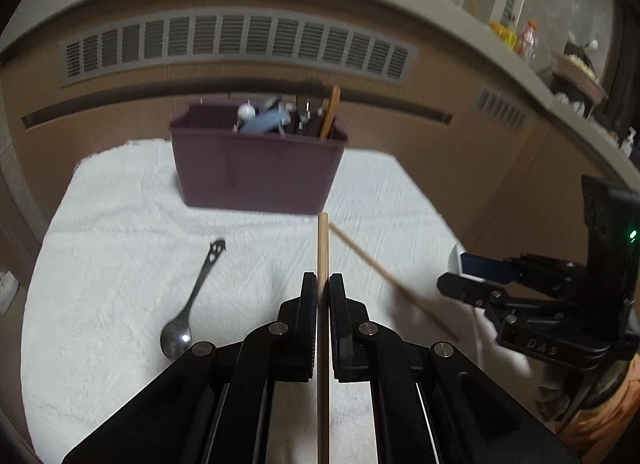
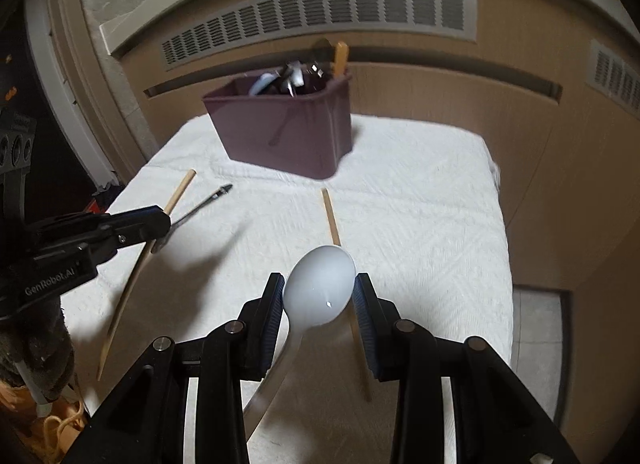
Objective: Organize utensils
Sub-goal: 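Lift both held utensils over the purple caddy and open both tools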
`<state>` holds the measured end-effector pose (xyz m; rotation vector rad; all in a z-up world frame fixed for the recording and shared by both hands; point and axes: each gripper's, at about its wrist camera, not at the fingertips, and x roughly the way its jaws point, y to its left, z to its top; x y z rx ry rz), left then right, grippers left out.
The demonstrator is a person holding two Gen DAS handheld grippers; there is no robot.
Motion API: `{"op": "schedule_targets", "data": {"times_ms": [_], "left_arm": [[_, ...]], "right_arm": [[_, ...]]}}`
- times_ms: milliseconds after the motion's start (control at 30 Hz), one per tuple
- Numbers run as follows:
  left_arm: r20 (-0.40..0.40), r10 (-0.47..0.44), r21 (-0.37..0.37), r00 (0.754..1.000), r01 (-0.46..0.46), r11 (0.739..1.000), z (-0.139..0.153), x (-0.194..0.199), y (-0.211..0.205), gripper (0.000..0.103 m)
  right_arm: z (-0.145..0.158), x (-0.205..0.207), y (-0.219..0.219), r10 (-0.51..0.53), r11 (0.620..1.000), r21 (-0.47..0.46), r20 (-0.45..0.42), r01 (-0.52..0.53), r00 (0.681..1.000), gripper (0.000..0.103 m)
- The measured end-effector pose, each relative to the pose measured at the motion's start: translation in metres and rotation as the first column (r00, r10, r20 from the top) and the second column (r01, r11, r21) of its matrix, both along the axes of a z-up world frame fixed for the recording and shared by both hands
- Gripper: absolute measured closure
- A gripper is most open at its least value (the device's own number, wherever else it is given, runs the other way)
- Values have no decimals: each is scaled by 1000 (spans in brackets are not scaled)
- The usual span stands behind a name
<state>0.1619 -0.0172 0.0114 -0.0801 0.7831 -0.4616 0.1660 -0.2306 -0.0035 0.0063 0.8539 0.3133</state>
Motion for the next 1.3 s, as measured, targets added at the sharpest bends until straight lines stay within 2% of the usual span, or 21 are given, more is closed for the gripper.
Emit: {"op": "schedule_targets", "data": {"times_ms": [100,200,333,433,533,667,733,867,1033,1167,1200,1300], "left_arm": [[58,5,-64,998,-1,998,28,6,11,97],[157,38,-109,987,-21,994,64,16,22,97],[332,83,-133,940,-41,990,114,32,26,97],[452,108,-135,886,-52,989,144,46,27,97],[550,126,-160,826,-43,986,167,64,30,97],[604,165,-207,780,-46,977,177,96,40,97],[619,184,-208,763,-66,976,170,116,42,97],[628,202,-208,751,-88,974,146,155,42,97],[636,193,-194,747,-88,977,110,191,31,97],[662,177,-162,728,-92,982,84,205,22,97],[661,179,-161,729,-94,982,78,208,22,97],[624,182,-165,760,-99,981,59,218,23,97]], "right_arm": [[18,0,10,5,999,-43,55,-3,998,70],[45,4,20,6,995,-97,140,8,990,70],[97,16,31,14,990,-140,290,28,957,70],[140,31,38,7,986,-154,426,65,905,70],[179,51,44,-27,986,-124,546,113,837,70],[203,75,54,-47,980,-116,649,160,759,70],[202,88,59,-43,979,-119,674,166,738,70],[186,117,70,-26,977,-139,667,159,745,70],[140,150,71,-30,975,-154,623,160,781,69],[107,168,70,-26,976,-158,589,147,808,69],[100,171,71,-20,977,-162,580,140,814,69],[77,180,72,-13,981,-156,546,117,837,69]]}}
